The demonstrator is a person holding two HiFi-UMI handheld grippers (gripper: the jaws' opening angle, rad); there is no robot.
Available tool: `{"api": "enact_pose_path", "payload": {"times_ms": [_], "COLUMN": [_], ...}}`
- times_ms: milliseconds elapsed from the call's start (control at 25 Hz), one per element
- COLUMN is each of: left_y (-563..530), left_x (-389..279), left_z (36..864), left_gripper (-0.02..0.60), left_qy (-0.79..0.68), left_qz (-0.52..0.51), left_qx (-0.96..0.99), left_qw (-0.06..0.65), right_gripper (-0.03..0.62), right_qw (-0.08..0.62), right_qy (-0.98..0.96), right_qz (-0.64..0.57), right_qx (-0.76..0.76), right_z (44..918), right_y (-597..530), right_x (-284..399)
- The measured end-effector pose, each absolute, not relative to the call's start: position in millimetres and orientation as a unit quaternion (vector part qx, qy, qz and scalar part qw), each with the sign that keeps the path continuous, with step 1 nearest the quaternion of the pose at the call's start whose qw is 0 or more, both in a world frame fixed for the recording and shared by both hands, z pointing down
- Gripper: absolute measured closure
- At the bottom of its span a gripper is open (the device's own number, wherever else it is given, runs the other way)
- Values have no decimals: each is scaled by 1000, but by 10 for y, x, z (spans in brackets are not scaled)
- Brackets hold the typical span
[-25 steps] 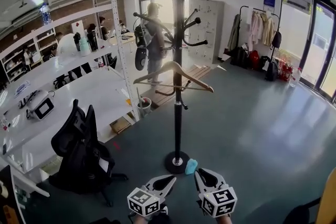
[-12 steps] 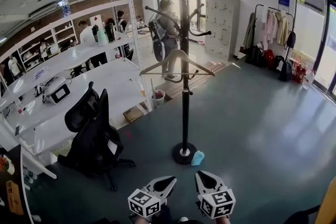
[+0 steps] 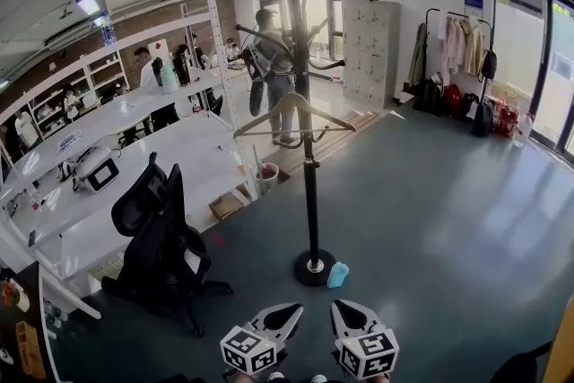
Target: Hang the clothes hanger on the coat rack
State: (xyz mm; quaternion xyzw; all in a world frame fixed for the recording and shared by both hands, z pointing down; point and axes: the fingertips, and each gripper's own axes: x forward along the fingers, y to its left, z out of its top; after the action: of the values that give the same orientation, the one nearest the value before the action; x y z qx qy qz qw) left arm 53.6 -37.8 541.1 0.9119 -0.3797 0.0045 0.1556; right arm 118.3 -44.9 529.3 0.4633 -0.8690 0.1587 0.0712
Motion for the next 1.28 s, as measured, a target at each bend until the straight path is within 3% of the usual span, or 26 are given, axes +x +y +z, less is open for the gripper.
{"api": "enact_pose_path", "payload": {"times_ms": [1280], "left_y": [-278], "left_x": [-191], "left_z": [5308], "left_gripper": [575], "left_qy": [-344], "left_qz": [-6], "left_qx": [925], "left_qw": [163], "right_gripper": [583], "right_qw": [94], "right_qy": [-858], "right_qz": [160], "right_qx": [478], "right_z": [5298], "right_y": [-330], "right_x": [300]}}
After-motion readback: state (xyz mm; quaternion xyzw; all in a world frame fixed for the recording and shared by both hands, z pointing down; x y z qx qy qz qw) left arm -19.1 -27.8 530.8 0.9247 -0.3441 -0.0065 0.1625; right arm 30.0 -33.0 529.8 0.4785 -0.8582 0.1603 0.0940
